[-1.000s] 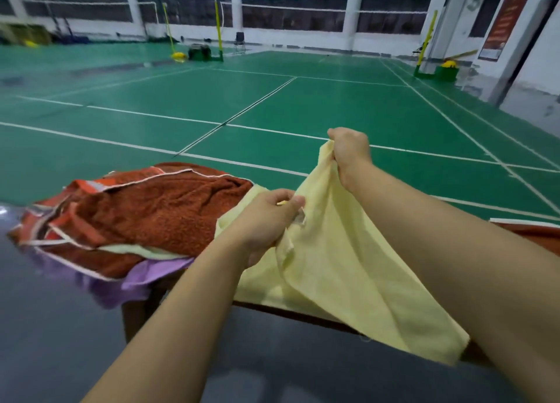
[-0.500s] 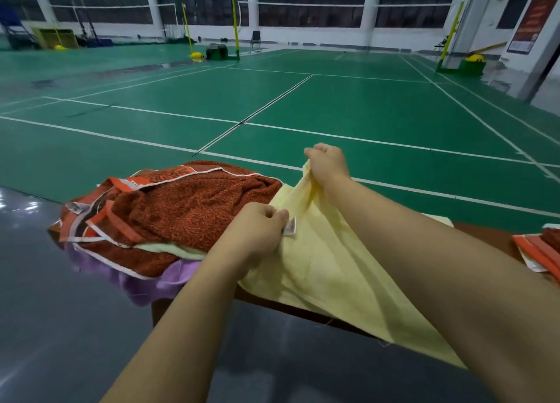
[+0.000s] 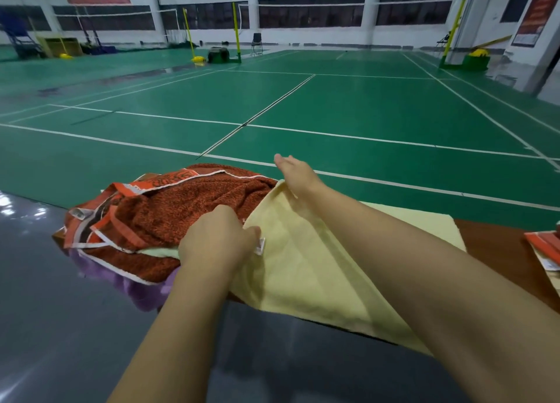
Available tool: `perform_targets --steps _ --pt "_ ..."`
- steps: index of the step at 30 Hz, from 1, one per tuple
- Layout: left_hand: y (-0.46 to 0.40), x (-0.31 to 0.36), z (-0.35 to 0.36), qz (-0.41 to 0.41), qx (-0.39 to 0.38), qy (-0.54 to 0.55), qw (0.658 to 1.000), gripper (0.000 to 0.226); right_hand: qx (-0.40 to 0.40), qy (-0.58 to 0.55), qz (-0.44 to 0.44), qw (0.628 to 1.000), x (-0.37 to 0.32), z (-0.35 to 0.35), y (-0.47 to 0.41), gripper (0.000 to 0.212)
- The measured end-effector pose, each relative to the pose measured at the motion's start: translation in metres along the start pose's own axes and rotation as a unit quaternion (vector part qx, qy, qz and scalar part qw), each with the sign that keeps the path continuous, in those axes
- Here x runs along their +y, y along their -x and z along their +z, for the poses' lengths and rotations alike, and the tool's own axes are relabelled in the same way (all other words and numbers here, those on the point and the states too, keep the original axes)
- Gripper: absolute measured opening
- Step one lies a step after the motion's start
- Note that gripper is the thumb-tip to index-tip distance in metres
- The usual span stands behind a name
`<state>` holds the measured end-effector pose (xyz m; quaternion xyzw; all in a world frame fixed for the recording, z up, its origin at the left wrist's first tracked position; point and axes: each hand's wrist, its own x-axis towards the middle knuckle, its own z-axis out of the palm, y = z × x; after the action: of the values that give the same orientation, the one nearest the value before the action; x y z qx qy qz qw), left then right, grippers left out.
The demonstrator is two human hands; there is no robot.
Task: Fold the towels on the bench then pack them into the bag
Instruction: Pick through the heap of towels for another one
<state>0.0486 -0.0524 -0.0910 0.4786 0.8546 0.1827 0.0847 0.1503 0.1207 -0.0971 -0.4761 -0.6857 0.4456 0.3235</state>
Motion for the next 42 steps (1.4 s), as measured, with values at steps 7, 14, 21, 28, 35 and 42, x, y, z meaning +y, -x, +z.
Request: perform_targets --steps 7,14,21,28,35,42 --pt "-0.022 0.046 0.017 0.080 0.056 0.057 0.994 0.036 0.083 0.115 -0.012 0.990 0.031 -0.071 0.039 0.046" --pt "-0.046 0.064 0.044 -0.012 0.030 0.050 0.998 0.074 0.103 0.413 0.107 0.898 0.095 -0.168 0.122 0.055" --pt "-0.056 0.056 0.040 -0.017 0.026 -0.002 1.000 0.057 0.156 0.462 0.186 0.853 0.108 -0.196 0.186 0.064" --pt "-0.043 0.049 0.034 0.040 0.030 -0.063 0.997 0.052 0.125 0.480 0.205 0.843 0.096 -0.199 0.189 0.067" --pt "-0.036 0.046 0.027 0.122 0.048 0.023 0.991 0.018 0.210 0.280 0.100 0.931 0.113 -0.201 0.197 0.047" --pt "-0.041 0.048 0.031 0.183 0.058 0.050 0.980 0.019 0.262 0.022 0.073 0.962 0.118 -0.210 0.203 0.043"
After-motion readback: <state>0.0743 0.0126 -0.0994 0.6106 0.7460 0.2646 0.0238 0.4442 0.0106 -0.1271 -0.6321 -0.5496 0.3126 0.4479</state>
